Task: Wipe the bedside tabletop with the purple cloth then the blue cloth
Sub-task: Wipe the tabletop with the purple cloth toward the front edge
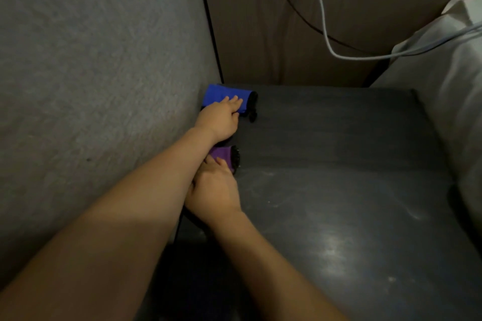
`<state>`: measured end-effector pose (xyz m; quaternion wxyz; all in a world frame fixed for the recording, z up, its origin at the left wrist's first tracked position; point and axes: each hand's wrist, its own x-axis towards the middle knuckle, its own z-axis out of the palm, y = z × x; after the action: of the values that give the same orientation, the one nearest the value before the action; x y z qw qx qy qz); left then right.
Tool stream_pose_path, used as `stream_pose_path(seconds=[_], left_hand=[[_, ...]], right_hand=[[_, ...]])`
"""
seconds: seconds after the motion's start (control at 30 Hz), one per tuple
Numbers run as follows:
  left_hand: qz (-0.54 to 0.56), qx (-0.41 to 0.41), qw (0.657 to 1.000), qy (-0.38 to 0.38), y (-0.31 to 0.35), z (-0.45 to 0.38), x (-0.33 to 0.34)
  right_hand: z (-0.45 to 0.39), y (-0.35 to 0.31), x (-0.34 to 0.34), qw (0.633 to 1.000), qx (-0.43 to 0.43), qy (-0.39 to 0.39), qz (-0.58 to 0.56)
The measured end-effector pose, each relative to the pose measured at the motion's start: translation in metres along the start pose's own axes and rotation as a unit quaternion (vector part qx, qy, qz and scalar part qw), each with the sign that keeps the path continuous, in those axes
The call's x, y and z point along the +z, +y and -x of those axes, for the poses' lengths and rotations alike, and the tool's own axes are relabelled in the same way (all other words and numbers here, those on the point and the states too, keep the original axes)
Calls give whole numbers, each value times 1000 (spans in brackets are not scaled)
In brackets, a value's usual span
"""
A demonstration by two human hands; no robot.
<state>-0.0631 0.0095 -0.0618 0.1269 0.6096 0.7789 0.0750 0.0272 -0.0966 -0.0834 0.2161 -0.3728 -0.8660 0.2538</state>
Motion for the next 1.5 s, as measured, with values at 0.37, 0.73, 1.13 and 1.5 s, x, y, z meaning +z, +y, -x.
stream_pose_path(seconds=[0.37, 0.73, 1.13, 1.5], left_hand=[[12, 11, 1000, 4, 1, 4, 6], [25, 9, 997, 76, 4, 14, 26], [5, 3, 997, 73, 5, 15, 26], [-34, -28, 996, 72, 11, 16, 28]], right_hand=[[22, 14, -5, 999, -31, -7, 24], [50, 75, -58, 994, 23, 44, 96], [73, 175, -135, 978, 129, 100, 132], [79, 237, -196, 950, 238, 115, 166]])
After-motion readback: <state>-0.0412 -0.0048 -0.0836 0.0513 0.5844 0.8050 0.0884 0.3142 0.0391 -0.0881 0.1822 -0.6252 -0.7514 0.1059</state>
